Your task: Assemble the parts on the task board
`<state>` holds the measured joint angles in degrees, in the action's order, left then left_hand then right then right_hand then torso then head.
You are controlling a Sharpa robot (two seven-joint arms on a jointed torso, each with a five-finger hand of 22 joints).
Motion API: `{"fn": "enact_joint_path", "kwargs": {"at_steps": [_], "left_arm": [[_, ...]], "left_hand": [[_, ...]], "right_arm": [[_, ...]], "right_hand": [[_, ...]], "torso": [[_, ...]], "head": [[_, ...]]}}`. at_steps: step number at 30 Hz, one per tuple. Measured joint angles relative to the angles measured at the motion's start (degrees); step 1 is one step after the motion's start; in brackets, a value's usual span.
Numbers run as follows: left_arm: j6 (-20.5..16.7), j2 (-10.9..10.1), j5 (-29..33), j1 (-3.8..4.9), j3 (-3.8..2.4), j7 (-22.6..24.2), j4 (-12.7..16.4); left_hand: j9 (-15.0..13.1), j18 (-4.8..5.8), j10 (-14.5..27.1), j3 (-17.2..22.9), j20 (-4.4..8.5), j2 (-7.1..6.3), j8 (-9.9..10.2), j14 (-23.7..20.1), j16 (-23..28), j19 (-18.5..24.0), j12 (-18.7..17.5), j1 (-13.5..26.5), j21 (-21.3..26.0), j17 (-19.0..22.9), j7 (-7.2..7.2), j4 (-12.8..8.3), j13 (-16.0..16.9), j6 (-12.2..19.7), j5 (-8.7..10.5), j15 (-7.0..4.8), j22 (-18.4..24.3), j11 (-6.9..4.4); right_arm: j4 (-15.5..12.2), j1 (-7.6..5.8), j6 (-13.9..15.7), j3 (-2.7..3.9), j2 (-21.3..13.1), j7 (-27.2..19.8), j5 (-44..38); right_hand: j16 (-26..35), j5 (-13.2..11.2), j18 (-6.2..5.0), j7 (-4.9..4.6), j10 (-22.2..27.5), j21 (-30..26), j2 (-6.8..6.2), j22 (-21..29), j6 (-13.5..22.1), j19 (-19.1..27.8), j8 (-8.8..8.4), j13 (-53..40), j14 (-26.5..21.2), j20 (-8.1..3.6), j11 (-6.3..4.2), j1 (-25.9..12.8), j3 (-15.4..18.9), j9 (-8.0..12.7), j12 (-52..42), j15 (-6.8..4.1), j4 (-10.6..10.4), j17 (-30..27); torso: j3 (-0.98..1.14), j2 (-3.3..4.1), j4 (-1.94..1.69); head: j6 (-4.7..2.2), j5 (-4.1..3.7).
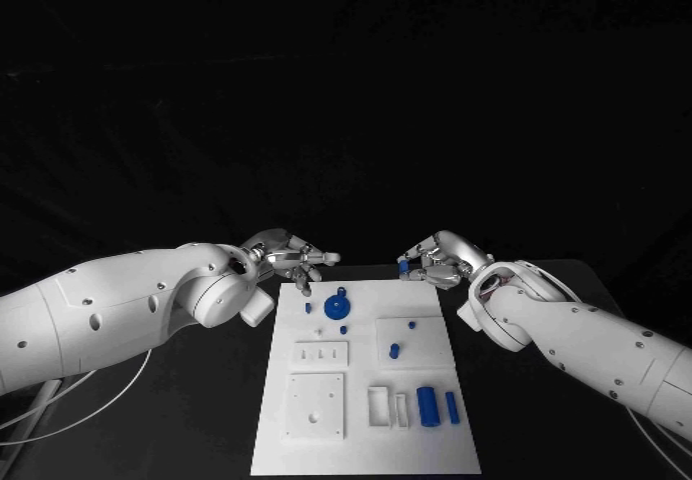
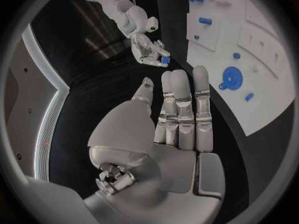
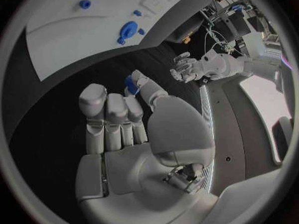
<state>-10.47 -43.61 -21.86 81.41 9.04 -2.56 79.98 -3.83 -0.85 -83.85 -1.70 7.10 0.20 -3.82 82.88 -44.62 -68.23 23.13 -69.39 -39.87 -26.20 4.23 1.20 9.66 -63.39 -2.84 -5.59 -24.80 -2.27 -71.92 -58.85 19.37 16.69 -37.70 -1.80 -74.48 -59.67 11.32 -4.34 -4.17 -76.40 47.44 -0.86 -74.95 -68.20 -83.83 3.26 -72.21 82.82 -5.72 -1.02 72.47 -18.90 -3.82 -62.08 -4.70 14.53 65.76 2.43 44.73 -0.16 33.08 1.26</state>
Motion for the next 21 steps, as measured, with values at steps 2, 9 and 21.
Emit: {"fn": "enact_joint_path", "kwargs": {"at_steps": [2,9,21], "left_arm": [[0.19,0.97,-0.4,0.0,0.07,-1.86,-0.36],[0.97,3.43,-1.55,0.01,0.25,-7.16,-1.41],[1.79,5.48,-2.95,0.01,0.4,-12.26,-2.17]], "left_hand": [[0.0,0.0,0.0,-0.19,-0.02,-0.33,0.0,-0.05,-0.38,0.37,0.1,1.39,-0.5,-0.15,0.0,1.0,0.0,0.0,0.0,-0.05,-0.57,0.0],[-4.91,-0.01,-0.16,3.09,0.48,-2.22,-0.8,-0.38,-4.75,1.84,3.59,5.33,-3.74,-1.69,-2.12,3.32,3.08,-5.23,-5.98,-0.91,-3.95,-1.02],[-23.44,-0.01,-0.1,7.97,0.49,-5.85,-0.16,-1.32,-8.96,3.33,3.09,7.96,-5.37,0.72,-2.8,7.09,9.3,-4.67,-6.53,-1.06,-9.17,-1.35]], "right_arm": [[-1.28,-0.1,-0.32,-0.59,0.32,1.33,-0.75],[-4.46,-0.68,-0.5,-2.75,1.98,5.39,-2.9],[-6.57,-1.47,-0.42,-5.22,3.92,9.07,-6.23]], "right_hand": [[0.0,0.0,0.0,-0.04,0.0,0.0,-0.3,0.0,-0.1,0.0,-0.01,0.0,0.03,0.0,0.0,0.3,-0.28,0.01,0.0,-0.03,-0.28,0.07],[0.0,1.12,-0.01,0.05,0.0,0.0,-1.29,0.01,-0.2,0.0,-0.02,0.0,0.21,0.0,0.0,-0.07,-1.18,0.02,0.0,-0.2,-1.18,0.2],[0.03,1.79,-0.01,0.16,0.0,-0.19,-1.59,0.01,-0.57,0.0,0.22,0.01,0.21,0.0,0.0,-0.23,-1.45,0.03,0.0,-0.2,-1.9,0.45]], "torso": [[-0.07,-0.24,0.13],[-0.19,-0.82,0.37],[-0.25,-0.79,0.42]], "head": [[0.13,0.38],[0.47,1.03],[0.31,0.55]]}}
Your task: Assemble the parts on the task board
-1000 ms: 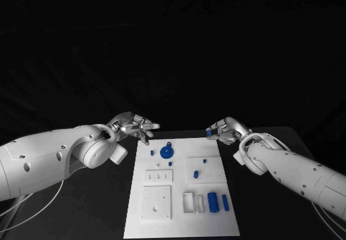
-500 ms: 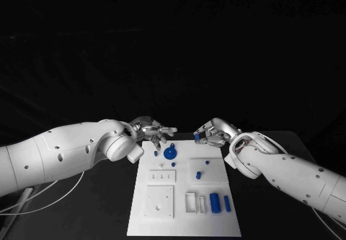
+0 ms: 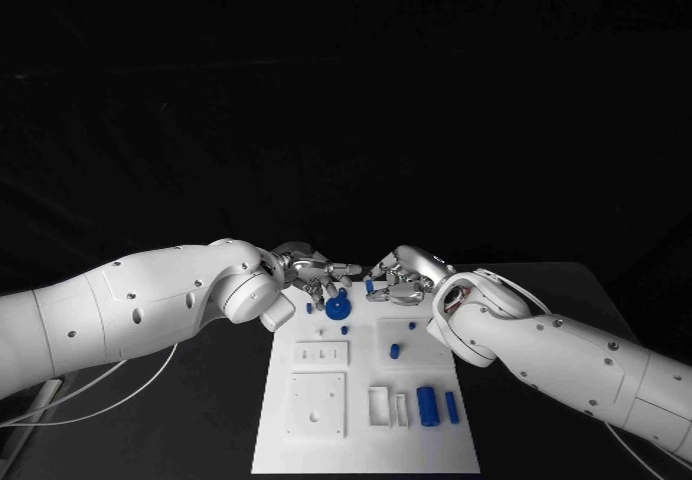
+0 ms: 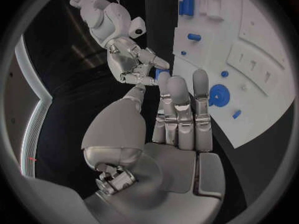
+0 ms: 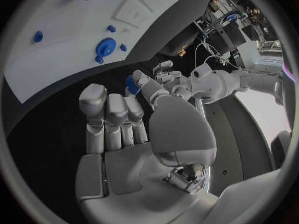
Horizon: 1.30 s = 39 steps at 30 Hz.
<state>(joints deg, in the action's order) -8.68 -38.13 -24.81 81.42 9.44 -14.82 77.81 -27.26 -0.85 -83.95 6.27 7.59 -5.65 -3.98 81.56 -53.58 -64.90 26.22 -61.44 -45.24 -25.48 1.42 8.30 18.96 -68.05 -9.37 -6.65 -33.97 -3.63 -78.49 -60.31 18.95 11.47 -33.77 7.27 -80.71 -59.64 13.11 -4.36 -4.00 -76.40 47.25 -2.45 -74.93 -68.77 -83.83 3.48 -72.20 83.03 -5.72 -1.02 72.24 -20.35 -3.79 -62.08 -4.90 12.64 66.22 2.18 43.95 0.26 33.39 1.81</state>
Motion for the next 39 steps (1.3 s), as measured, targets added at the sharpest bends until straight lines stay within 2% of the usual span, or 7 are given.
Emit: {"fn": "enact_joint_path", "kwargs": {"at_steps": [2,9,16,33,36,39], "left_arm": [[0.14,0.32,-0.58,0.0,0.02,-0.59,-0.09],[0.32,1.05,-2.65,0.0,0.13,-2.35,-0.29],[0.26,1.44,-3.78,0.0,0.17,-3.56,-0.28],[0.23,2.07,-4.03,0.0,0.55,-5.46,-0.36],[0.24,2.19,-4.03,0.0,0.57,-5.69,-0.36],[0.27,2.19,-4.06,0.0,0.58,-5.89,-0.33]], "left_hand": [[-0.09,0.0,0.0,0.06,0.0,-0.73,0.0,0.0,-0.31,0.0,0.0,-0.12,0.16,0.06,0.0,0.66,0.22,0.0,0.57,0.0,-0.32,0.0],[0.85,0.0,0.01,0.33,0.0,-1.22,0.0,-0.41,-1.01,0.0,0.28,-0.6,0.69,0.65,0.2,2.04,0.55,0.62,1.0,0.0,-1.45,0.01],[1.34,0.0,0.02,0.33,0.0,-1.44,0.0,-0.41,-1.01,0.0,0.28,-0.83,0.7,0.77,0.41,2.04,0.6,0.82,1.0,0.0,-1.73,0.01],[2.13,0.0,0.02,0.1,-0.21,-1.86,0.0,-1.02,-1.4,0.2,-0.06,-0.95,1.36,1.11,0.61,2.27,0.82,1.02,1.44,0.21,-2.75,0.03],[2.21,0.0,0.02,-0.04,-0.21,-1.84,0.0,-1.02,-1.69,0.2,-0.06,-0.97,1.77,1.22,0.61,1.76,1.0,1.02,1.44,0.21,-3.2,0.03],[2.33,0.0,0.02,-0.18,-0.21,-1.22,0.0,-1.34,-1.68,0.2,-0.23,-1.59,2.09,1.26,0.6,1.0,1.0,1.02,1.44,0.31,-3.49,0.03]], "right_arm": [[-0.01,-0.05,0.02,-0.11,0.28,0.47,-0.38],[-0.07,-0.11,0.08,-0.31,1.21,1.65,-1.02],[-0.07,-0.12,0.08,-0.59,1.9,2.32,-1.25],[0.04,-0.12,0.05,-0.77,2.51,2.93,-1.37],[0.03,-0.12,0.05,-0.77,2.57,3.0,-1.38],[0.03,-0.12,0.02,-0.78,2.62,3.07,-1.39]], "right_hand": [[0.0,0.32,0.0,-0.02,0.0,0.0,-0.08,0.0,-0.02,0.0,0.0,0.0,0.0,0.0,0.0,-0.08,0.08,0.0,0.0,0.0,-0.09,0.0],[0.0,0.44,0.0,-0.04,0.0,0.0,-0.38,0.0,-0.04,0.0,0.0,0.0,0.0,0.0,0.0,0.22,-0.14,-0.01,0.0,0.0,-0.32,0.07],[0.0,0.44,0.0,-0.03,0.0,0.0,-0.53,0.01,-0.06,0.0,-0.01,0.01,0.0,0.0,0.0,0.37,-0.14,-0.02,0.0,0.0,-0.32,0.07],[0.01,0.43,0.0,0.06,-0.2,0.0,-0.61,0.01,-0.17,0.0,-0.25,0.01,-0.01,0.0,-0.21,0.29,0.04,-0.05,0.0,0.01,-0.49,0.06],[0.01,0.43,0.0,0.12,-0.2,0.0,-0.68,0.01,-0.25,0.0,-0.25,0.01,-0.01,0.0,-0.2,0.23,0.1,-0.06,0.0,0.01,-0.55,0.05],[0.01,0.43,0.0,0.1,-0.21,0.0,-0.68,0.01,-0.28,0.0,-0.29,0.01,-0.01,0.0,-0.21,0.23,0.1,-0.06,0.0,0.01,-0.55,0.05]], "torso": [[-0.01,0.01,-0.05],[-0.08,0.05,-0.27],[-0.2,0.12,-0.31],[-0.16,0.24,-0.23],[-0.12,0.22,-0.24],[-0.13,0.22,-0.26]], "head": [[-0.09,-0.15],[-0.27,-0.26],[-0.38,-0.03],[-0.51,0.08],[-0.32,0.11],[-0.21,0.21]]}}
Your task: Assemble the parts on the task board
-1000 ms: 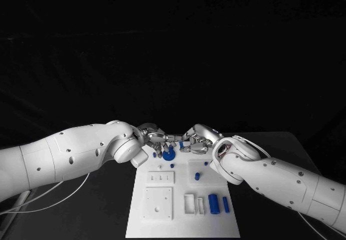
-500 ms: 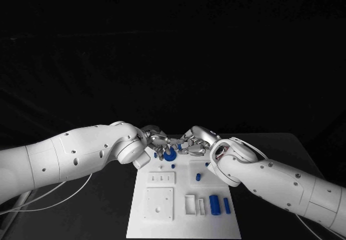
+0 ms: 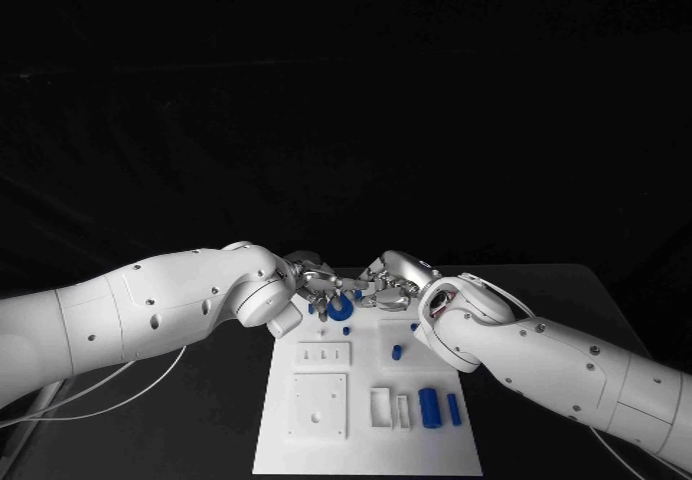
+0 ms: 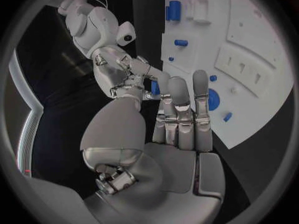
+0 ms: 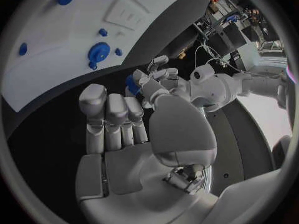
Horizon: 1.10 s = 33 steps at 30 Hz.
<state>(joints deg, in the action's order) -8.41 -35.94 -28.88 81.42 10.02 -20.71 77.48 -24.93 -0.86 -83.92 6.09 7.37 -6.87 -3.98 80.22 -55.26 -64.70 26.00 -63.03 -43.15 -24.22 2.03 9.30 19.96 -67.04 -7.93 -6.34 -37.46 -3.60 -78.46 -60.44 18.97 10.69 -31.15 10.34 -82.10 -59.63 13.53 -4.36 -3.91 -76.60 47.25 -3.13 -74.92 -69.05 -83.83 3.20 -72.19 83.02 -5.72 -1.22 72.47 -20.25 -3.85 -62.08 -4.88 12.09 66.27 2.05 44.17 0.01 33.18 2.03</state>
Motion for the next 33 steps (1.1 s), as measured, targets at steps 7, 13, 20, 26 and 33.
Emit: {"fn": "enact_joint_path", "kwargs": {"at_steps": [7,13,20,26,33], "left_arm": [[0.02,-0.06,-0.09,0.0,0.03,-0.33,0.06],[0.14,-0.1,-0.09,0.0,0.05,-0.43,0.11],[0.4,-0.05,-0.09,0.0,0.07,-0.6,0.06],[0.71,0.02,-0.14,0.0,0.07,-0.79,-0.09],[0.99,0.2,-0.21,0.0,0.06,-0.87,-0.3]], "left_hand": [[0.24,0.0,0.0,-1.12,0.0,3.4,0.0,-0.07,-0.39,0.0,-0.16,-0.36,0.57,0.33,0.0,-3.25,0.0,0.0,0.93,-0.09,-1.03,0.0],[0.23,0.0,0.0,-3.45,0.0,7.9,0.0,-0.07,-0.38,0.0,-0.16,-2.07,1.27,0.43,-0.2,-6.9,-0.01,0.2,4.22,-0.09,-1.81,0.01],[0.32,0.0,0.01,-4.55,0.0,8.73,0.0,-0.07,-0.38,0.0,-0.16,-2.83,1.56,0.51,-0.2,-8.61,0.06,0.21,4.22,-0.09,-2.37,0.02],[0.38,0.0,0.0,-4.79,0.0,9.22,-0.01,-0.07,-0.65,0.0,-0.16,-2.79,1.77,0.51,-0.2,-8.84,0.13,0.2,4.22,-0.09,-2.69,0.02],[0.4,0.0,0.0,-5.05,0.0,9.11,-0.01,-0.07,-0.65,0.0,-0.16,-2.67,1.77,0.51,-0.2,-8.58,0.13,0.2,4.22,-0.09,-2.91,0.02]], "right_arm": [[-0.01,0.0,-0.14,0.0,0.18,0.15,-0.22],[-0.02,0.0,-0.3,-0.02,0.32,0.33,-0.62],[-0.08,0.0,-0.39,-0.09,0.38,0.49,-0.91],[-0.27,0.0,-0.43,-0.12,0.4,0.64,-1.03],[-0.36,0.0,-0.45,-0.13,0.4,0.9,-1.11]], "right_hand": [[0.0,0.0,0.0,-0.01,0.0,0.0,-0.15,0.0,-0.01,0.0,0.24,0.0,0.0,0.0,0.0,0.16,0.17,0.01,0.0,0.0,-0.16,-0.01],[0.0,0.0,0.0,-0.06,0.0,0.0,-0.16,0.0,-0.07,0.0,0.25,0.0,0.0,0.0,0.0,0.15,0.17,0.03,0.0,0.0,-0.15,0.04],[0.0,0.0,0.0,-0.08,0.0,0.0,-0.16,0.0,-0.09,0.0,0.26,0.0,0.0,0.0,0.0,0.16,0.21,0.03,0.0,0.0,-0.19,0.06],[0.0,0.0,-0.01,-0.06,0.0,0.0,-0.35,0.01,-0.24,0.0,0.26,0.0,0.0,0.0,0.0,0.35,0.35,0.03,0.0,0.0,-0.29,0.09],[0.0,0.0,0.0,-0.04,0.0,0.0,-0.27,0.01,-0.27,0.0,0.22,0.0,-0.01,0.0,0.0,0.27,0.24,0.02,0.0,0.01,-0.4,0.08]], "torso": [[0.0,-0.01,-0.05],[0.04,0.05,-0.03],[0.04,0.04,-0.09],[0.03,0.01,-0.15],[0.01,0.01,-0.16]], "head": [[0.42,0.03],[0.71,0.01],[0.86,-0.13],[0.88,-0.15],[1.0,-0.12]]}}
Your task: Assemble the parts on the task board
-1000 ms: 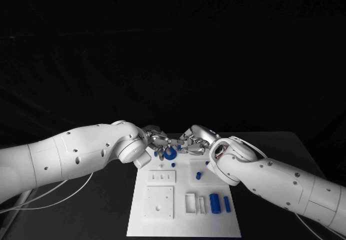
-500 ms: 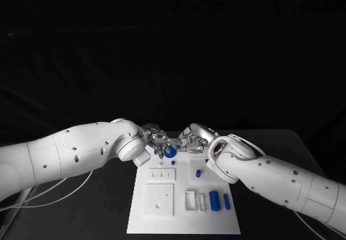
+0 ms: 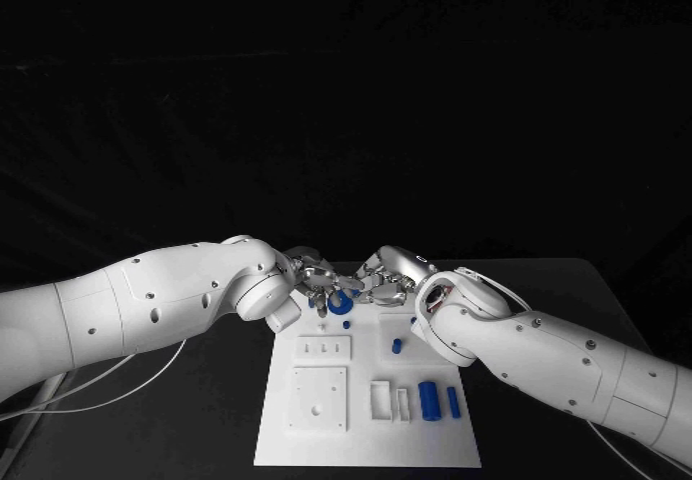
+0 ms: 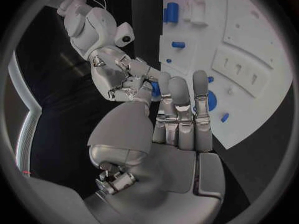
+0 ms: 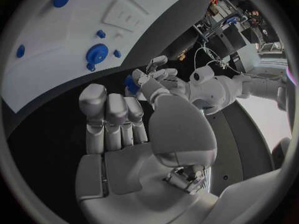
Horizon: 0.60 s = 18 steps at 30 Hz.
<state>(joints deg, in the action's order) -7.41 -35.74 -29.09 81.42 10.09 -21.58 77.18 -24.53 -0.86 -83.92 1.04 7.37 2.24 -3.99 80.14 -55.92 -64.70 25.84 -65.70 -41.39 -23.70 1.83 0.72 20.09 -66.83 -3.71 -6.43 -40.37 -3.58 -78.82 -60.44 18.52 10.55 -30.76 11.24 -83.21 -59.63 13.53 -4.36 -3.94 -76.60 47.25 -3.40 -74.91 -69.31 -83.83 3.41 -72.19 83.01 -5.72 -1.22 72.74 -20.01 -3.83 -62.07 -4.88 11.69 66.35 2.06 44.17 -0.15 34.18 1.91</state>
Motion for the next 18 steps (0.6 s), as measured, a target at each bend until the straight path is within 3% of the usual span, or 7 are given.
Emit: {"fn": "enact_joint_path", "kwargs": {"at_steps": [4,10,15,18], "left_arm": [[0.15,0.15,-0.02,0.0,0.0,-0.09,-0.16],[0.47,0.25,-0.04,0.0,0.0,-0.28,-0.27],[0.77,0.27,-0.05,0.0,0.0,-0.41,-0.29],[0.9,0.27,-0.08,0.0,0.0,-0.46,-0.3]], "left_hand": [[0.04,0.0,0.0,0.27,0.0,-1.34,0.0,0.0,0.0,0.0,0.0,1.34,0.36,0.06,0.0,1.33,0.07,0.0,0.0,0.0,-0.42,0.0],[0.06,0.0,0.0,0.79,0.0,-1.64,0.01,0.0,0.0,0.0,0.0,1.64,0.8,0.06,0.0,1.85,0.06,0.0,0.0,0.0,-0.73,0.01],[-0.22,0.0,0.01,1.97,0.0,-3.57,0.03,-0.2,-0.23,0.0,0.0,2.04,1.47,0.11,0.0,3.49,0.09,0.0,0.14,0.2,-1.65,0.01],[-0.19,-0.01,0.04,2.53,0.0,-3.68,0.04,-0.2,-0.23,0.0,0.0,2.15,1.69,0.11,0.0,4.05,0.1,0.0,0.22,0.2,-1.95,0.04]], "right_arm": [[-0.03,0.0,-0.03,0.0,0.02,0.07,-0.04],[-0.04,0.0,-0.09,-0.02,0.06,0.16,-0.13],[0.05,0.0,-0.24,-0.03,0.14,0.25,-0.2],[0.1,0.0,-0.3,-0.05,0.17,0.26,-0.23]], "right_hand": [[0.0,0.0,0.0,-0.01,0.0,0.0,0.08,0.0,0.01,0.0,-0.17,0.0,0.01,0.0,0.0,-0.08,0.0,-0.01,0.0,-0.01,0.0,0.02],[0.0,0.0,0.0,-0.01,0.0,0.0,0.14,0.0,0.01,0.0,-0.2,0.0,0.21,0.0,0.0,-0.14,0.0,-0.02,0.0,-0.21,0.0,0.11],[0.0,0.0,0.0,-0.02,0.0,0.0,0.14,0.01,0.03,0.0,-0.04,0.0,0.21,0.0,0.0,-0.14,0.0,-0.02,0.0,-0.2,0.0,0.11],[0.0,0.0,0.0,-0.02,0.0,0.0,0.14,0.0,0.04,0.0,0.07,0.0,0.21,0.0,0.0,-0.14,0.0,-0.02,0.0,-0.2,0.0,0.11]], "torso": [[-0.01,0.0,0.0],[-0.01,0.01,-0.01],[-0.01,0.01,-0.03],[-0.04,0.03,-0.03]], "head": [[-0.02,0.04],[-0.05,0.06],[-0.07,-0.02],[-0.13,-0.07]]}}
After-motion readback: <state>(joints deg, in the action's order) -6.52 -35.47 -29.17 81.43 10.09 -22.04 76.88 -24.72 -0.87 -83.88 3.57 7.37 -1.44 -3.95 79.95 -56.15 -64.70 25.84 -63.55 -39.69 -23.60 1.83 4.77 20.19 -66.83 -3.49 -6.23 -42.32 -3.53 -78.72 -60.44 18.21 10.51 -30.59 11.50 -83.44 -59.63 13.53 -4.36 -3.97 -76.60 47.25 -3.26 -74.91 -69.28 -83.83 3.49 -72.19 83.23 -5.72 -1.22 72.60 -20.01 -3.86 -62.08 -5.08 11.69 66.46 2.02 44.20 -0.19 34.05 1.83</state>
